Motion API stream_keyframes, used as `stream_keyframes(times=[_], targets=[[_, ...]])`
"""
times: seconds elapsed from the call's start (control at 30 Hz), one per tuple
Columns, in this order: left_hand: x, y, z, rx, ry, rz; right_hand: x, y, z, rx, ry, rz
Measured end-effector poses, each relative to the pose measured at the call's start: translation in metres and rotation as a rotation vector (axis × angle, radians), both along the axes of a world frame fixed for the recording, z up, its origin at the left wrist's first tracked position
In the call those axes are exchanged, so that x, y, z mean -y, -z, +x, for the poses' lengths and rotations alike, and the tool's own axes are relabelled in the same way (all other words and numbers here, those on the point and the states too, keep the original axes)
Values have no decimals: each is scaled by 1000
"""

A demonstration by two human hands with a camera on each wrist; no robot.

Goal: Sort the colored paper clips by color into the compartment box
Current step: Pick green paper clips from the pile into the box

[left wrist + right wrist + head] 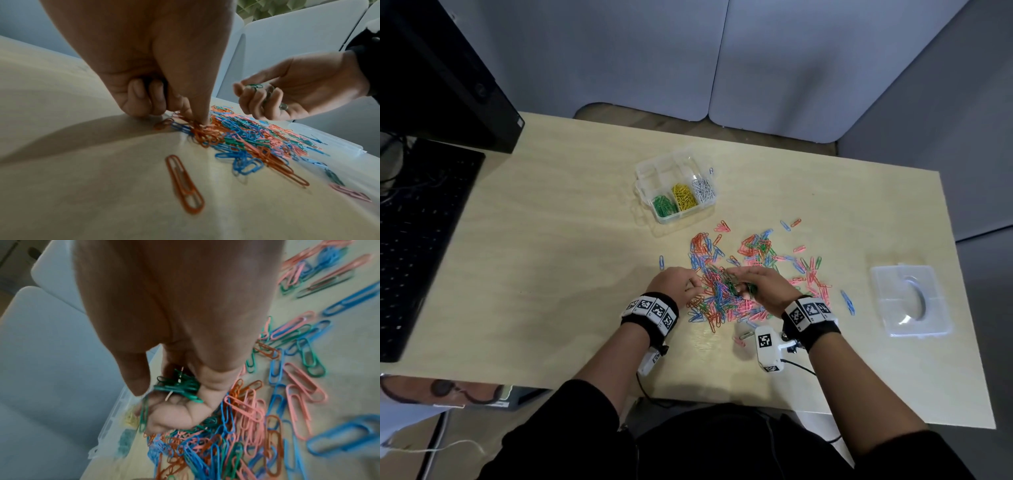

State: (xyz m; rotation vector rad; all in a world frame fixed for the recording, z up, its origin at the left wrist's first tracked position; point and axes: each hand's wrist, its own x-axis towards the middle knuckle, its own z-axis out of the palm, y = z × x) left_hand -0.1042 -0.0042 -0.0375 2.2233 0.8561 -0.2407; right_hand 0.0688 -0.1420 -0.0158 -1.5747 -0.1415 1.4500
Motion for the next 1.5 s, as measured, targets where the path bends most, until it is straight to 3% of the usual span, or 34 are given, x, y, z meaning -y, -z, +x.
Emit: stream_keyframes(times=[0.13, 0.23, 0.33, 0.5, 0.6, 0.87, 1.13, 1.5], targets=[[-10, 0, -8, 30, -59, -61, 1, -7, -4, -203, 25, 23], [-22, -3, -14, 46, -115, -32, -2, -7, -13, -125, -66, 17], [-29, -2, -17, 9, -146, -11, -5, 1, -24, 179, -294, -37], [-23, -1, -17, 24, -204, -68, -20, 12, -49, 865, -712, -173], [-16, 0, -16, 67, -176, -116, -23, 20, -61, 1103, -755, -240], [-4, 2, -19, 145, -279, -240, -15, 8, -34, 1126, -554, -296], [-4, 8, -23, 195, -354, -313, -17, 13, -63, 1160, -713, -262], [-4, 9, -20, 180, -403, -538, -15, 17, -59, 1136, -656, -283]])
